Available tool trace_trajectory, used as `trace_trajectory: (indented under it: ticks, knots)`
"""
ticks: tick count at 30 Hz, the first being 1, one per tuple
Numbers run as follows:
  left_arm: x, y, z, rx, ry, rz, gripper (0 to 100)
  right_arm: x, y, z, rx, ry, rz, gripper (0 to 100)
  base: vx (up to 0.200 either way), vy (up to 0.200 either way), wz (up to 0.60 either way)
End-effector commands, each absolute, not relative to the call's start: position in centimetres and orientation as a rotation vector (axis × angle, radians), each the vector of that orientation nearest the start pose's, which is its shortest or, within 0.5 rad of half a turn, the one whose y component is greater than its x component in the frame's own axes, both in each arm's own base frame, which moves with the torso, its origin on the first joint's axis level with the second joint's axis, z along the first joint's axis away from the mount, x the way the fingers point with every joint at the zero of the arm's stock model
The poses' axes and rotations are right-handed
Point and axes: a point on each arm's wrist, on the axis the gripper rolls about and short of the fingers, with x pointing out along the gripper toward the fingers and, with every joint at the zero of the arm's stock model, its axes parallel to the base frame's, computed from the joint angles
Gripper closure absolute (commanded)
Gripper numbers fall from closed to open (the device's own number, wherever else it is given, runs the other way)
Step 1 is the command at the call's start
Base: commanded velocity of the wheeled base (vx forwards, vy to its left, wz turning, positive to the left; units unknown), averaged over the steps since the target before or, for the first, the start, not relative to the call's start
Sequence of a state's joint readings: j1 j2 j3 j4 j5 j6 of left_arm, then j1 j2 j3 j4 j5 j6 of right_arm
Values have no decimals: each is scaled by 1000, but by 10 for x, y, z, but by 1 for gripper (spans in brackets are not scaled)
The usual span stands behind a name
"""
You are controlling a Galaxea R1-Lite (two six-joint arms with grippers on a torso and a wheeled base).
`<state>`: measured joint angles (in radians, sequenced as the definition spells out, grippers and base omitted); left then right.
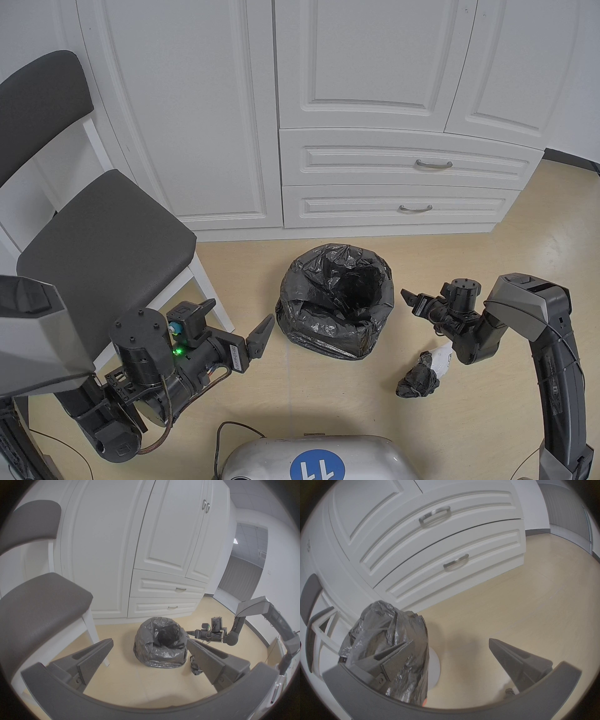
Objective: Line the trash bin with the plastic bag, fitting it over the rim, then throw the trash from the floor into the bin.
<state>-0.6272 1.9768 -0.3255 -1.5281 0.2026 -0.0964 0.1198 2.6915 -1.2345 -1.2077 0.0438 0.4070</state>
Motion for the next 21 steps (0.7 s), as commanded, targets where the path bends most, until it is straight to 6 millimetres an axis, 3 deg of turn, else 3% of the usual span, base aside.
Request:
trace_trajectory:
  ticks: [1,4,5,9,10,12,21]
  knots:
    - [208,-146,132,-82,-24,-432,0,468,40,-6,306,686,52,0,0,0,0]
    - [207,-146,134,-81,-29,-432,0,481,37,-2,321,765,21,0,0,0,0]
    - [208,-147,133,-80,-27,-432,0,494,34,-10,352,835,-18,0,0,0,0]
    - [210,-148,130,-74,-18,-430,0,510,22,-33,368,894,-67,0,0,0,0]
    - [213,-149,127,-70,-8,-427,0,518,6,-41,377,926,-103,0,0,0,0]
    - [217,-150,122,-62,9,-420,0,510,-5,-55,381,1035,-144,0,0,0,0]
    - [223,-152,109,-48,42,-412,0,503,-50,-53,316,1080,-161,0,0,0,0]
